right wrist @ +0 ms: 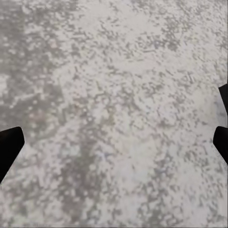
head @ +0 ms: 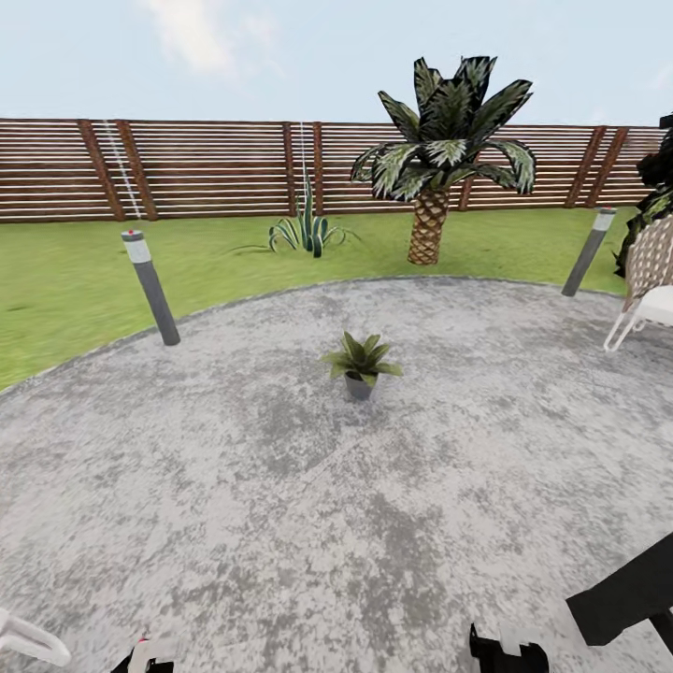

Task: Pick up the pesticide atomizer in the garden and spray insectifuge to fully cover both potted plants in the garden.

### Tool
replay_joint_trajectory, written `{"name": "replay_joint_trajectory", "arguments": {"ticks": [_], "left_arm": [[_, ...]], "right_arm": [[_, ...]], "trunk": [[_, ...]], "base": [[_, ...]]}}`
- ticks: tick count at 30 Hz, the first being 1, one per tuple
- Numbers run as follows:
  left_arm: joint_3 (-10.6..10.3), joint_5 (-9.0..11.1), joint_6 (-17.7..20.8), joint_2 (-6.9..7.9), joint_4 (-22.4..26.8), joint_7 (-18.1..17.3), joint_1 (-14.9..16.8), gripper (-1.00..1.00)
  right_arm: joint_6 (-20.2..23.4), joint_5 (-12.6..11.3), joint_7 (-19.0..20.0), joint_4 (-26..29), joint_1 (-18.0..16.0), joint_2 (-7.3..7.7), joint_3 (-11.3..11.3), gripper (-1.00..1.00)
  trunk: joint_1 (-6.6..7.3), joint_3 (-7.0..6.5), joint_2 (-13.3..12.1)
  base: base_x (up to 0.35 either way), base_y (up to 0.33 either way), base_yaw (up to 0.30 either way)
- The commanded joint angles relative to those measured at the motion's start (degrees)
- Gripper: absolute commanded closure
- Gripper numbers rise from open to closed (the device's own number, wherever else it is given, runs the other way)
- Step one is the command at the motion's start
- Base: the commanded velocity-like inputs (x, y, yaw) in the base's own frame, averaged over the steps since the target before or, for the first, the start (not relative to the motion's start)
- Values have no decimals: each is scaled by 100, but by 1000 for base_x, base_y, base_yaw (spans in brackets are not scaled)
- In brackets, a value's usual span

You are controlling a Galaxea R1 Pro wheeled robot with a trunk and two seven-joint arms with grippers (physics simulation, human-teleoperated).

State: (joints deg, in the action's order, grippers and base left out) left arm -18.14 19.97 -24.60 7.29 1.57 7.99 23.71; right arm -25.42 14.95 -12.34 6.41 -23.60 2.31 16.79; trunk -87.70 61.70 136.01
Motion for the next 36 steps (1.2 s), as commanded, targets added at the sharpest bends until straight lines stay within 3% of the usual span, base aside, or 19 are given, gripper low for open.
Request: {"name": "replay_joint_trajectory", "arguments": {"ticks": [1, 36], "left_arm": [[-49, 24, -10, 0, 1, 27, 2, 100], [-49, 24, -10, 0, 2, 24, 1, 100]], "right_arm": [[-16, 60, -23, -8, -4, -1, 35, -100], [-16, 56, -29, -8, -4, 8, 43, -100]], "trunk": [[-2, 5, 2], [-2, 5, 2]], "base": [[337, 0, 0], [337, 2, 0]]}}
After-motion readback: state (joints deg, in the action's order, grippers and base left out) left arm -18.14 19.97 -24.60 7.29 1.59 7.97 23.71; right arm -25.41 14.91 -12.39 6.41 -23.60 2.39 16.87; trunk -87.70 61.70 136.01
